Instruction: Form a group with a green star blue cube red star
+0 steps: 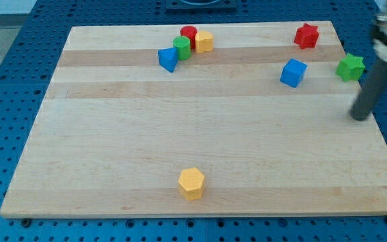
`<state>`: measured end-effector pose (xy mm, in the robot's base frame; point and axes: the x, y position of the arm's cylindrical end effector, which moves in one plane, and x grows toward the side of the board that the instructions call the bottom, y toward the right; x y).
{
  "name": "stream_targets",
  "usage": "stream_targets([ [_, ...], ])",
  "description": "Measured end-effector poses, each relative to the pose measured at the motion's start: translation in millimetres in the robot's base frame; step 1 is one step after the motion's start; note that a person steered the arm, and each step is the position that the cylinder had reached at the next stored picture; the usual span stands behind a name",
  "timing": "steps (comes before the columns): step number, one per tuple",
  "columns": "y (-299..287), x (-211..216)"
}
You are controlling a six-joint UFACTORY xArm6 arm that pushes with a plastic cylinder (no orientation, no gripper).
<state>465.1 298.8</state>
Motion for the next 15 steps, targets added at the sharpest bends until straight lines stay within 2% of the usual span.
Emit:
stream_targets([
  [1, 45.8, -2.5],
  [2, 46.3, -74.1],
  [3, 43.7, -92.6],
  [5, 2.9, -112.0],
  [10, -137.6, -112.1],
  [12, -64.7, -115.7],
  [15, -62.9, -165.8],
])
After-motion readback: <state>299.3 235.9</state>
